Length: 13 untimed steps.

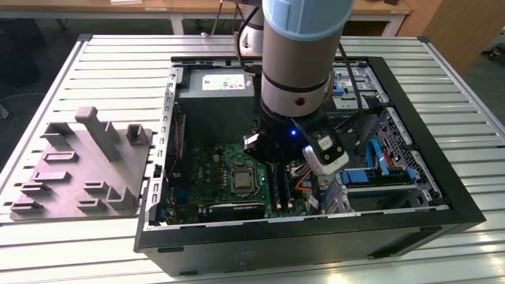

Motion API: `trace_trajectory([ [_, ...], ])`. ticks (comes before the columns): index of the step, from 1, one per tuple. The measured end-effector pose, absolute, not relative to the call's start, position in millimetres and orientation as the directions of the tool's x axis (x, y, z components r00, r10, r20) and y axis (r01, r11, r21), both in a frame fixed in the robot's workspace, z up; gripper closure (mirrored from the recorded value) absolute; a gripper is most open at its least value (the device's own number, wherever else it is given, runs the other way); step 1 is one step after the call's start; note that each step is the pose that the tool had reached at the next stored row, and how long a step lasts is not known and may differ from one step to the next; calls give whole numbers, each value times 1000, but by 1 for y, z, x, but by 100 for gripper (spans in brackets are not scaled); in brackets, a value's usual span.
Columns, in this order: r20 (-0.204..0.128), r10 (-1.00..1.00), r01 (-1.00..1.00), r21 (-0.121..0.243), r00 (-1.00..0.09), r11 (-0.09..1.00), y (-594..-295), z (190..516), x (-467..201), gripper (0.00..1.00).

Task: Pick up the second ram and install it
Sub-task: 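Press down the second ram until it locks into place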

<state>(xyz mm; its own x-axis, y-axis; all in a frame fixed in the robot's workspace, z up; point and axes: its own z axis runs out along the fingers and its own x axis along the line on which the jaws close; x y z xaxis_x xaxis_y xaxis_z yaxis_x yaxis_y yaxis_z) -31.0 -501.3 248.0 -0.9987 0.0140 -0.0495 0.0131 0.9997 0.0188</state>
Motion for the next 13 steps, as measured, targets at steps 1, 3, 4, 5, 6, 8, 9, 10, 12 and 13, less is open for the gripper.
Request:
trace_trajectory([
  [1, -50, 14, 13, 19, -999, 1000, -500, 248, -31, 90],
  [3, -49, 14, 13, 19, -999, 1000, -500, 248, -31, 90],
  [4, -49, 14, 13, 18, -999, 1000, -500, 250, -31, 90],
  [5, -50, 14, 13, 19, -999, 1000, -499, 252, -31, 90],
  [6, -49, 14, 13, 19, -999, 1000, -499, 253, -31, 90],
  [8, -50, 14, 13, 19, -999, 1000, -499, 253, -31, 90],
  [9, -50, 14, 13, 19, -999, 1000, -499, 253, -31, 90],
  [10, -50, 14, 13, 19, -999, 1000, -499, 253, -31, 90],
  [12, -50, 14, 13, 19, -999, 1000, -499, 253, -31, 90],
  [13, -50, 14, 13, 19, -999, 1000, -499, 253, -31, 90],
])
